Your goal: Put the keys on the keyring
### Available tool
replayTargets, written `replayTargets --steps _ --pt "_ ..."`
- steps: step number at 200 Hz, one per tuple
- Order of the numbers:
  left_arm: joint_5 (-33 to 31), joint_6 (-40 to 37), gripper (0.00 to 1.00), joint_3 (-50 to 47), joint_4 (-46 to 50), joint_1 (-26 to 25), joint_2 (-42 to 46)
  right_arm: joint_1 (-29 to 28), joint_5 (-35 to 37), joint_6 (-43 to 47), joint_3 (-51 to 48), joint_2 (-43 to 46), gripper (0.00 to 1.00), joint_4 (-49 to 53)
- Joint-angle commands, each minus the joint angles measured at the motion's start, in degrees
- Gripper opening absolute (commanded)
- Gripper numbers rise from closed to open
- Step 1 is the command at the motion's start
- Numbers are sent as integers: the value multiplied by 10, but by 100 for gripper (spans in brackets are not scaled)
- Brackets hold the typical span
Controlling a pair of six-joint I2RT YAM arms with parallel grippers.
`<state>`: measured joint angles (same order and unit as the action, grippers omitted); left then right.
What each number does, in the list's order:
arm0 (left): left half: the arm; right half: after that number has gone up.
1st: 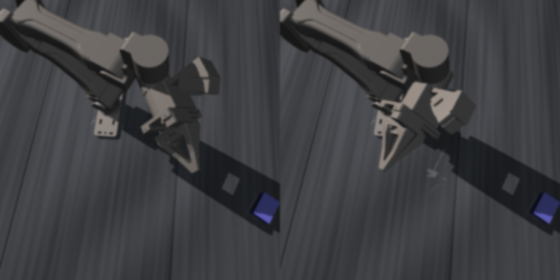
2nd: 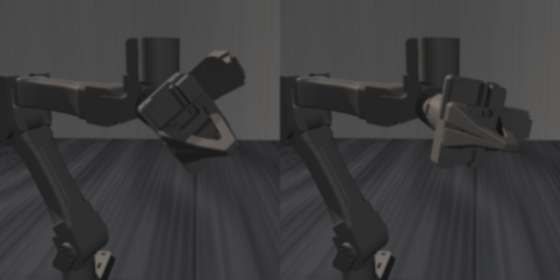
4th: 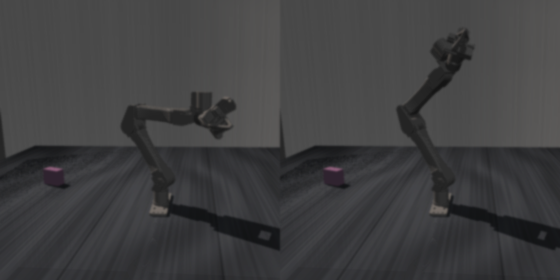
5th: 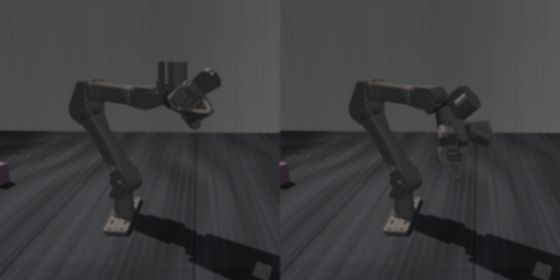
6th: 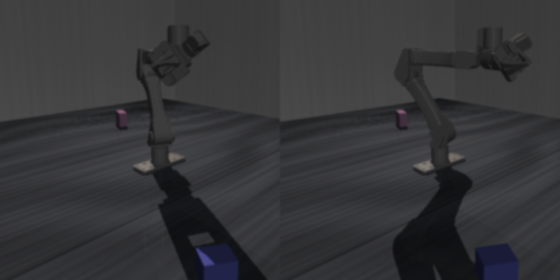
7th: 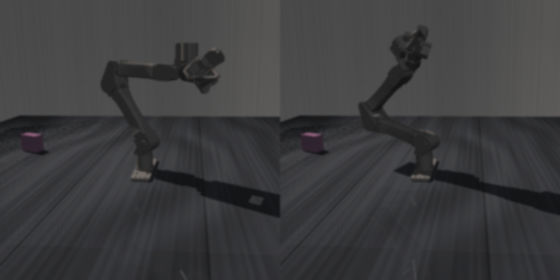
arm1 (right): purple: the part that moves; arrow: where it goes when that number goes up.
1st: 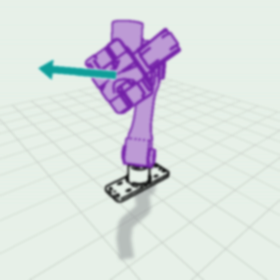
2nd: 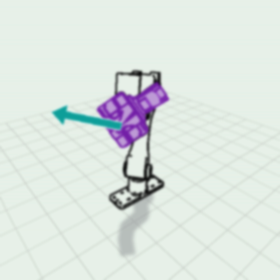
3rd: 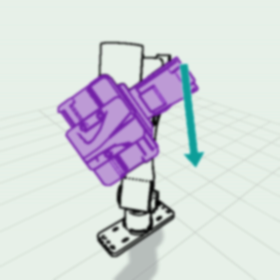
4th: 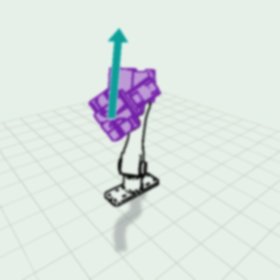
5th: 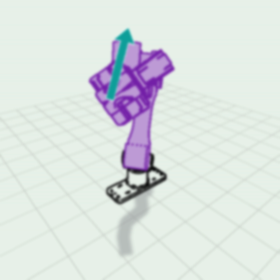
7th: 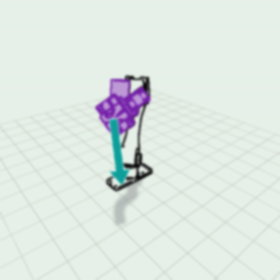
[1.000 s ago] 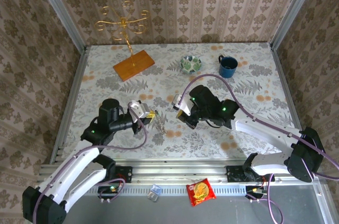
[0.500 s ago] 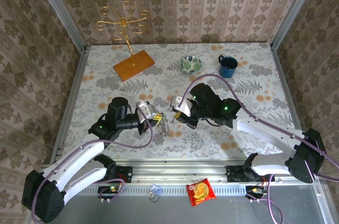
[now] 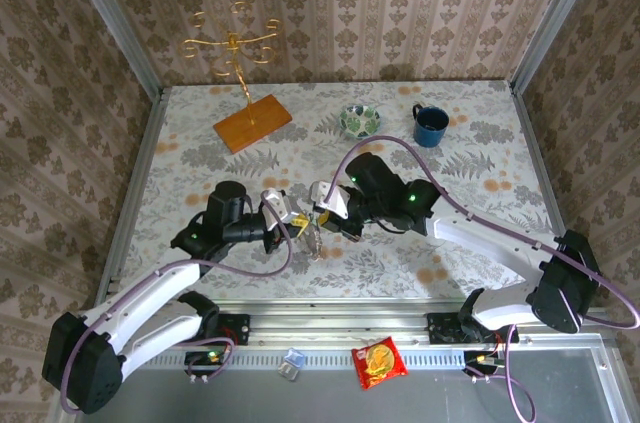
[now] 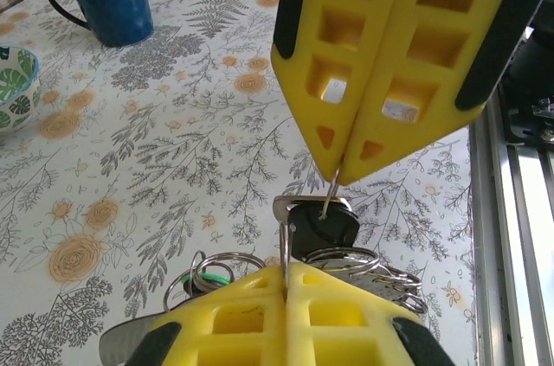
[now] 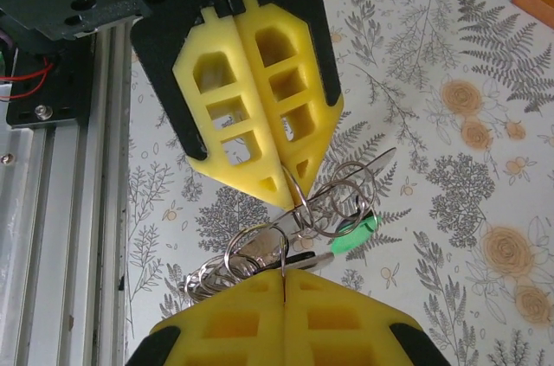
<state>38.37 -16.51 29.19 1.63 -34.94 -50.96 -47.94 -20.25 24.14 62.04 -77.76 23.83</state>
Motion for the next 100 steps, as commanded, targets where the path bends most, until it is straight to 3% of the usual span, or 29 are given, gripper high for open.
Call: replayTargets --steps 1,100 --pt "17 5 0 23 -13 -4 -1 -5 -20 13 22 -10 0 -1" --pt "26 -1 0 27 -4 -4 -2 -5 -10 2 38 -39 0 -13"
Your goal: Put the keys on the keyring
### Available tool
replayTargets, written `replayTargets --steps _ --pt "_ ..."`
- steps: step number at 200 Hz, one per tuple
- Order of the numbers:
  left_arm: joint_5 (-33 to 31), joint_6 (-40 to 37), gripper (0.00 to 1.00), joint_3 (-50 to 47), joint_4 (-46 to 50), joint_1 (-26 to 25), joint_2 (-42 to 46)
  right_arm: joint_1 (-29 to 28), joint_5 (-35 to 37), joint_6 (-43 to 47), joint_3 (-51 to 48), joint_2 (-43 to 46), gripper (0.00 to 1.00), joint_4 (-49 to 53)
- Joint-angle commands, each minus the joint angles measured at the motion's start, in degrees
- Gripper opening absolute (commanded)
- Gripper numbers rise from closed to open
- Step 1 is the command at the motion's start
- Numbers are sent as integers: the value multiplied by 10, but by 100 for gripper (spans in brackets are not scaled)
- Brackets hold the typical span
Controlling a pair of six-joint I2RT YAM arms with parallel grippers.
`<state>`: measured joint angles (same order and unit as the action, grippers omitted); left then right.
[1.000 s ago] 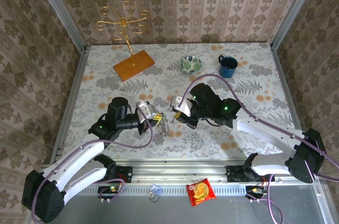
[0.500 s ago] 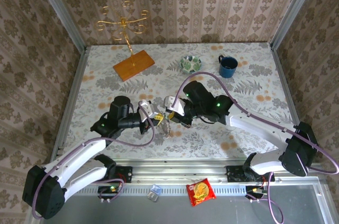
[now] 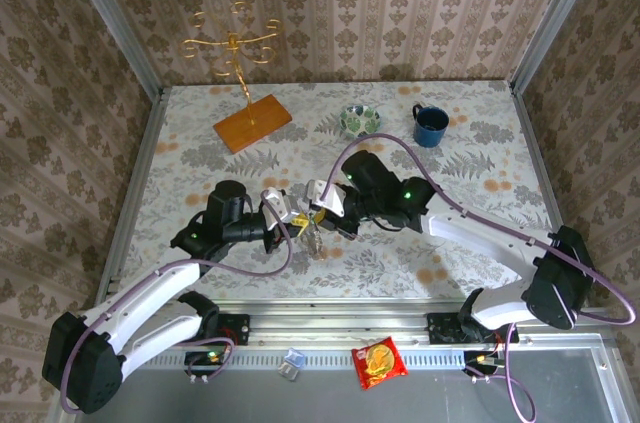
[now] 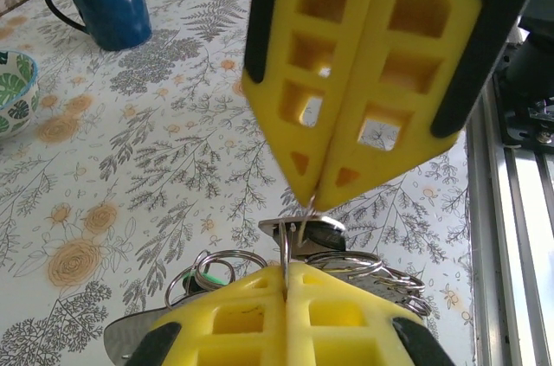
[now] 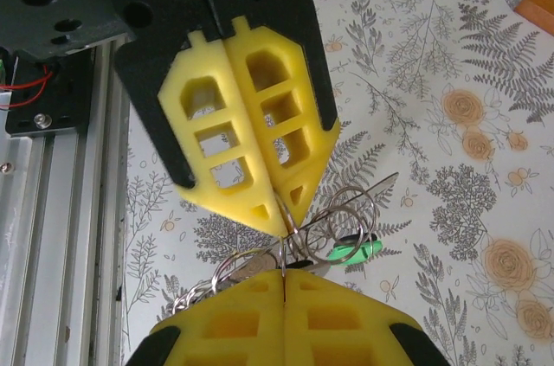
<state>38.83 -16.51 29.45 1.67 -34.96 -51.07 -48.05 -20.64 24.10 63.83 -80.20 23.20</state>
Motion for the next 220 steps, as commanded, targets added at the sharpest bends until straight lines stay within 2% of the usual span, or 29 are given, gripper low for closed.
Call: replayTargets --steps 1,74,181,203,220 --pt "21 -1 0 25 -4 -4 -1 -4 -7 2 20 -15 0 -7" --pt "25 -5 0 20 -1 -4 7 12 3 -32 21 -19 0 -11" --pt "27 -7 0 15 -24 -5 16 21 -10 -27 21 -30 0 24" --pt "26 -5 0 12 -32 -7 18 31 -10 -27 16 -19 28 16" --pt "31 0 0 2 -55 -9 20 44 -23 -23 -7 0 34 -19"
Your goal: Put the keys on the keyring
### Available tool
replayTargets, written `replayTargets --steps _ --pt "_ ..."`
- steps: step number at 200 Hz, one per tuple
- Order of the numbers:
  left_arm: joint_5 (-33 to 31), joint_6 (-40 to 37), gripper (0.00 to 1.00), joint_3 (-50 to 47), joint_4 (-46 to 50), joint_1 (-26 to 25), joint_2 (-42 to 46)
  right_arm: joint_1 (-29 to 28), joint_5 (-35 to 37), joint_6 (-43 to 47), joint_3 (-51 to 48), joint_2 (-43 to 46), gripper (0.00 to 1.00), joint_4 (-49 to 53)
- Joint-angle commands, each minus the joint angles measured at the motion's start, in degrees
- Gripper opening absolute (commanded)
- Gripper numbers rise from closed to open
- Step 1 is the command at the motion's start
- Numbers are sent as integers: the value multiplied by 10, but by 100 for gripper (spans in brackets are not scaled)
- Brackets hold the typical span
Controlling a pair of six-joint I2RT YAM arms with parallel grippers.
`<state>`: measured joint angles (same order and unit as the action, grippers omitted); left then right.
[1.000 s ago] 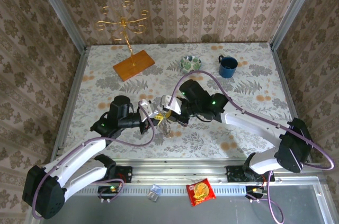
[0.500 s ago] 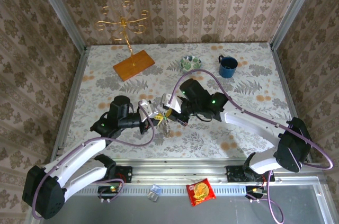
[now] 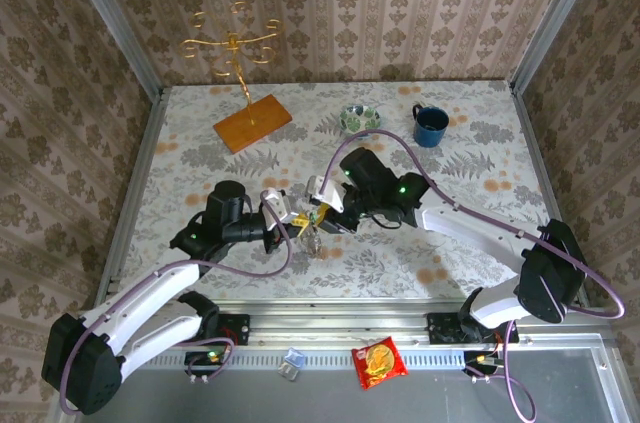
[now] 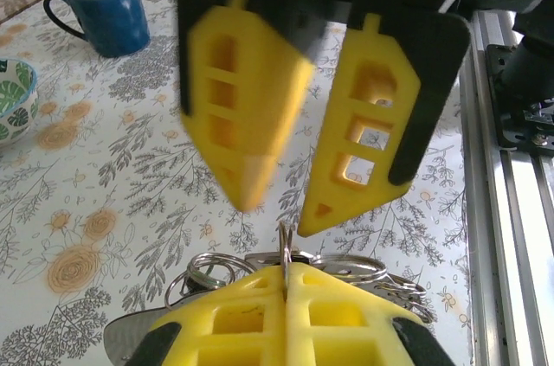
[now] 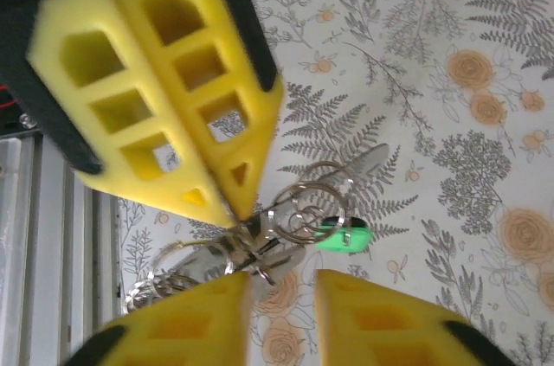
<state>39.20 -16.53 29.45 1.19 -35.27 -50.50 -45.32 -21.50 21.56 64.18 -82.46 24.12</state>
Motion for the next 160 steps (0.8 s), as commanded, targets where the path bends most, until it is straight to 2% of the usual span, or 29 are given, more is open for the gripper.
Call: replayTargets --steps 1,16,30,43,86,160 --pt "28 1 0 2 -52 -6 15 17 -16 4 -11 23 34 -32" --pt "37 8 0 -12 -85 -7 18 25 -38 21 -50 62 38 -83" --pt "47 14 0 -24 -117 -7 19 26 -66 63 -89 85 37 -131" --pt "56 21 0 -34 -144 -7 19 27 -88 67 -111 97 37 -169" --pt "63 26 0 -44 -166 -7 18 27 -154 62 -111 99 34 -165" --pt "79 38 0 -52 -193 -8 16 23 -143 39 -118 82 25 -201"
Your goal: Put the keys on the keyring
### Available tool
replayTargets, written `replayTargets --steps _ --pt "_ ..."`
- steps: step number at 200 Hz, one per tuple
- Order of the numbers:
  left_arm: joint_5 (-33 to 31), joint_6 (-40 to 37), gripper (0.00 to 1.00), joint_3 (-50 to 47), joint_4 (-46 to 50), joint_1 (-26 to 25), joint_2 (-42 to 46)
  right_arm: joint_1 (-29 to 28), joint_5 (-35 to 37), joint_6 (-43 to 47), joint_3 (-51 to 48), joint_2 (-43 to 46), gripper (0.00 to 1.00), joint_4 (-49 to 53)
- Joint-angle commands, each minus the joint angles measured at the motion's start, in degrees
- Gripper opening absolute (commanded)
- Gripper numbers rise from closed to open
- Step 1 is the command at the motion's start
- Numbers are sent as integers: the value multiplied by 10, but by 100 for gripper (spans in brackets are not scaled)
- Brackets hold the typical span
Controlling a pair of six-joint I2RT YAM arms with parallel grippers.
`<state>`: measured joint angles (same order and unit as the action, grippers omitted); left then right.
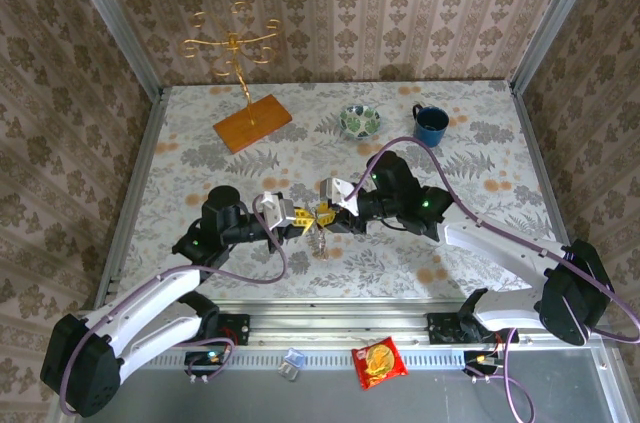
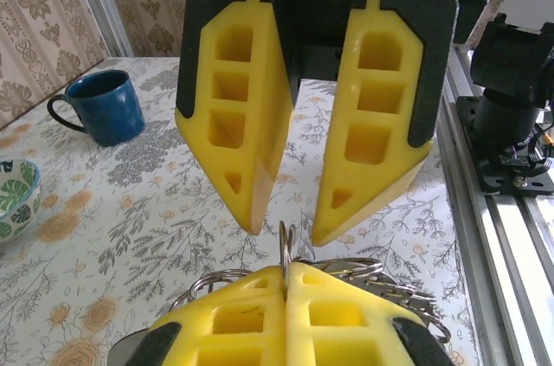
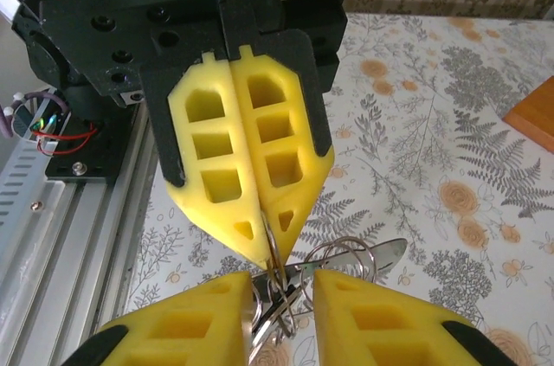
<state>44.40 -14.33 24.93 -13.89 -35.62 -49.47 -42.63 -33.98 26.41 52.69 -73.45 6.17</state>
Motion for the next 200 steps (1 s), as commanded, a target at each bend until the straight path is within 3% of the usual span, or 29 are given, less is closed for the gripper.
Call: replayTargets --steps 1,42,91,133,160,200 --pt "27 16 0 -7 -43 -4 6 -4 -18 -10 -3 -9 25 -22" --pt "33 23 0 -10 -56 -8 9 -12 -39 -30 -4 -16 19 -49" --pt "34 31 0 -18 -72 -11 8 -22 -50 -37 -14 -20 0 -60" --pt "7 27 0 -22 -82 -12 3 -22 -47 -15 -14 -11 0 -26" --pt "-14 19 11 -24 -74 -13 3 -21 -34 4 -4 -10 0 10" --pt "-32 0 15 -23 -54 -18 -2 -21 -27 22 13 -12 0 50"
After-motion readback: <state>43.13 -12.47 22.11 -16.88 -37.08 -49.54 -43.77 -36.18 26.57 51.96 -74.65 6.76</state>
